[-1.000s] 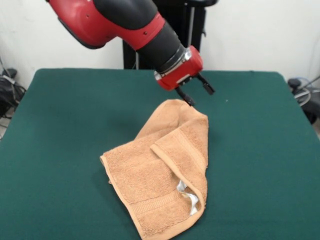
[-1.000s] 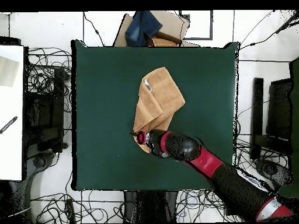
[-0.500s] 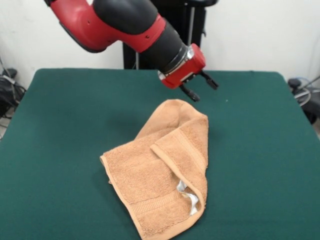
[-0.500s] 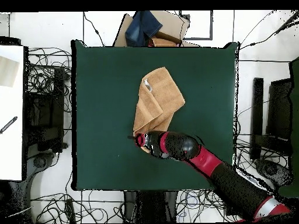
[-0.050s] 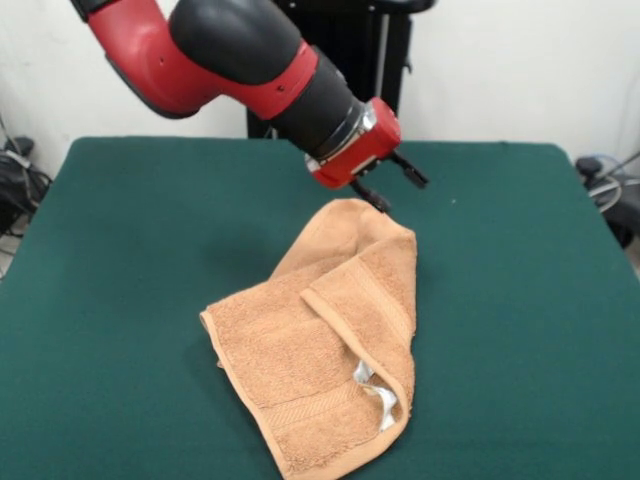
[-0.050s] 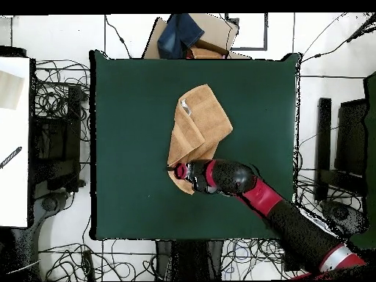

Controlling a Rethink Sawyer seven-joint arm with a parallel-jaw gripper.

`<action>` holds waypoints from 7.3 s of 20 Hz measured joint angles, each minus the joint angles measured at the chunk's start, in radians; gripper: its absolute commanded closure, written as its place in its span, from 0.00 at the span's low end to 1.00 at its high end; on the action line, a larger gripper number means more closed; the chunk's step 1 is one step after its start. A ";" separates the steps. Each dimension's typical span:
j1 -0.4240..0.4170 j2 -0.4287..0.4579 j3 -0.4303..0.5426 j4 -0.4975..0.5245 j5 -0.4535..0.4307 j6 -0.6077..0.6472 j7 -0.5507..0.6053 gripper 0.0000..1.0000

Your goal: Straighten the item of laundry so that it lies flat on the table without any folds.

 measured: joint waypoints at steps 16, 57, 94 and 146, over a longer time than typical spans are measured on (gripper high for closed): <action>0.011 0.000 0.000 -0.041 0.002 0.000 0.000 0.00; 0.017 0.063 0.000 -0.179 0.040 0.062 0.000 0.00; 0.019 0.043 -0.001 -0.259 0.023 0.157 0.000 0.00; 0.015 0.056 -0.001 -0.330 -0.019 0.158 0.000 0.00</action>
